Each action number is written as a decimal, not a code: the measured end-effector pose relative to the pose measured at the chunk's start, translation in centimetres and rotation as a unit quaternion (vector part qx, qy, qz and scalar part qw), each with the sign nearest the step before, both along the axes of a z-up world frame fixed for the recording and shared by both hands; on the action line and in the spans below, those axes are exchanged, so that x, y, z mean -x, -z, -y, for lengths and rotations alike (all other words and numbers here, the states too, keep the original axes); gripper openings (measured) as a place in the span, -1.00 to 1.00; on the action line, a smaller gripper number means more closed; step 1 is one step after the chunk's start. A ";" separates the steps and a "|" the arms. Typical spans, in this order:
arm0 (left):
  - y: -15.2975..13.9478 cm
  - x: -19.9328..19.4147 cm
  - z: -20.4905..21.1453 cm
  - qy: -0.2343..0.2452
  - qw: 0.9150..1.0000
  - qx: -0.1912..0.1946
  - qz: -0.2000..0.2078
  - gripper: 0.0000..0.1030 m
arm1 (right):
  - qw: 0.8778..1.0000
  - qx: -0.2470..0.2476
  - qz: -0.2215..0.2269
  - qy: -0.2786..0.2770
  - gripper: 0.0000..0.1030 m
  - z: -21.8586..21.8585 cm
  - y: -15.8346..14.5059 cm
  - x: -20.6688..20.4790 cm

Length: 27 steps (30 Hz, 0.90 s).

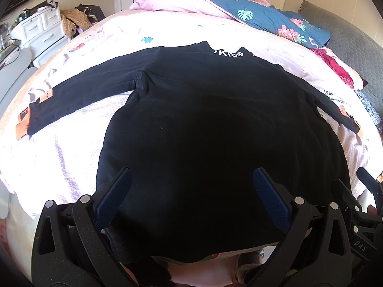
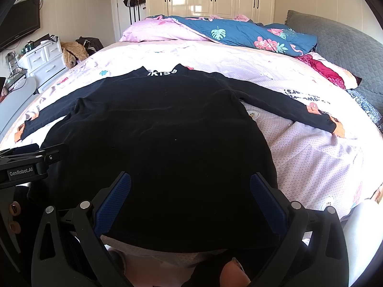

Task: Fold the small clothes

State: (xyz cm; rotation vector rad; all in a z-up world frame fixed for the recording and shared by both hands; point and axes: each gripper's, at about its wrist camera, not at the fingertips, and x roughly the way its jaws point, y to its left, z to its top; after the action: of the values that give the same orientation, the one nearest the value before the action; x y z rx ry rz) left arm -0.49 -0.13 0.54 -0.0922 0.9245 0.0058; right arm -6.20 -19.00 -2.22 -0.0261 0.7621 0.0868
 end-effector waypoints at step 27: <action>-2.9 -4.4 0.2 0.002 1.000 0.024 0.008 0.84 | 0.999 -0.031 -0.010 0.016 0.92 1.5 -3.6 -3.5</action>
State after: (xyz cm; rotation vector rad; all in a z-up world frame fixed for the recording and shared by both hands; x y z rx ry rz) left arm 3.94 -0.38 3.46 -0.1349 0.9099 -0.0210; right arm -2.68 -20.50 1.38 0.0470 0.7793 0.0802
